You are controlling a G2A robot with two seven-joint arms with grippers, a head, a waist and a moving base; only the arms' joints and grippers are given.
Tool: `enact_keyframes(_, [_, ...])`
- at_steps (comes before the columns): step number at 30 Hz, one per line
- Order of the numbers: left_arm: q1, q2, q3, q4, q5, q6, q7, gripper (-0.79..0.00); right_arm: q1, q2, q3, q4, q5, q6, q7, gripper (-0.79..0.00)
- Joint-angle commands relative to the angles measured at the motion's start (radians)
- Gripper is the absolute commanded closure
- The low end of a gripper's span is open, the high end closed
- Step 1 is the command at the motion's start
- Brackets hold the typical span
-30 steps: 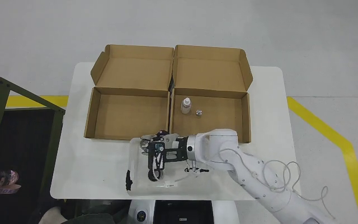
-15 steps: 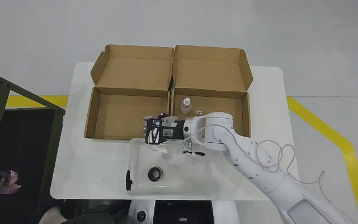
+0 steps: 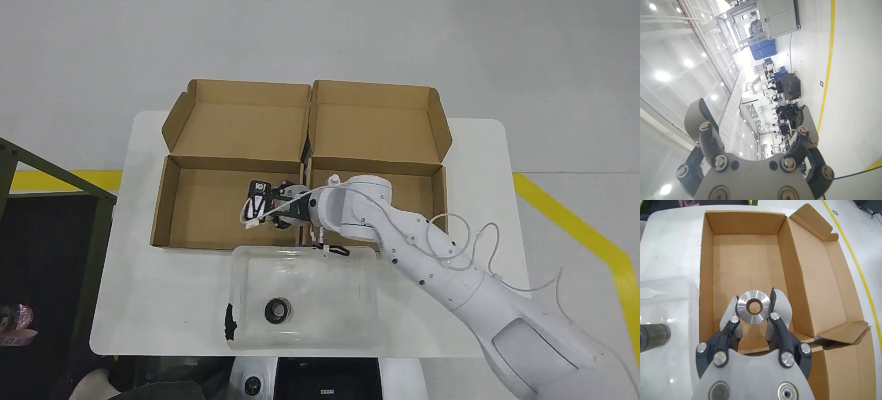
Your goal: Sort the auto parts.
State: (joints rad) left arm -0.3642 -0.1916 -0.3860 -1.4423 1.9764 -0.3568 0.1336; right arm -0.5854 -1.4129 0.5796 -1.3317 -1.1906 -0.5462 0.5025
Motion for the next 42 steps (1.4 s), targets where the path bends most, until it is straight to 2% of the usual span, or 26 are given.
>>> enact_keyframes(1, [0.000,0.000,0.000,0.000,0.000,0.000,0.000,-0.785,0.016,-0.012,-0.013,0.035,0.001,0.010,0.005,0.000])
enact_keyframes(10, [0.000,0.000,0.000,0.000,0.000,0.000,0.000,-0.785,0.066,-0.066,-0.059,0.168,-0.009,0.067,0.025,0.000])
enact_keyframes(12, [0.000,0.000,0.000,0.000,0.000,0.000,0.000,-0.785,0.072,-0.076,-0.066,0.183,-0.017,0.074,0.029,-0.046])
enact_keyframes(20, [0.000,0.000,0.000,0.000,0.000,0.000,0.000,-0.785,0.087,-0.112,-0.093,0.239,-0.051,0.102,0.044,-0.062])
enact_keyframes(22, [0.000,0.000,0.000,0.000,0.000,0.000,0.000,-0.785,0.089,-0.120,-0.099,0.251,-0.060,0.108,0.045,-0.105])
enact_keyframes(24, [0.000,0.000,0.000,0.000,0.000,0.000,0.000,-0.785,0.091,-0.129,-0.104,0.262,-0.070,0.113,0.051,-0.194])
enact_keyframes(25, [0.000,0.000,0.000,0.000,0.000,0.000,0.000,-0.785,0.092,-0.132,-0.104,0.265,-0.074,0.114,0.053,-0.194])
enact_keyframes(26, [0.000,0.000,0.000,0.000,0.000,0.000,0.000,-0.785,0.092,-0.134,-0.104,0.268,-0.075,0.115,0.053,-0.259])
enact_keyframes(28, [0.000,0.000,0.000,0.000,0.000,0.000,0.000,-0.785,0.095,-0.140,-0.106,0.273,-0.088,0.119,0.058,-0.296])
enact_keyframes(35, [0.000,0.000,0.000,0.000,0.000,0.000,0.000,-0.785,0.092,-0.147,-0.085,0.254,-0.099,0.109,0.072,-0.339])
enact_keyframes(42, [0.000,0.000,0.000,0.000,0.000,0.000,0.000,-0.785,0.052,-0.129,-0.037,0.133,-0.102,0.047,0.051,-0.348])
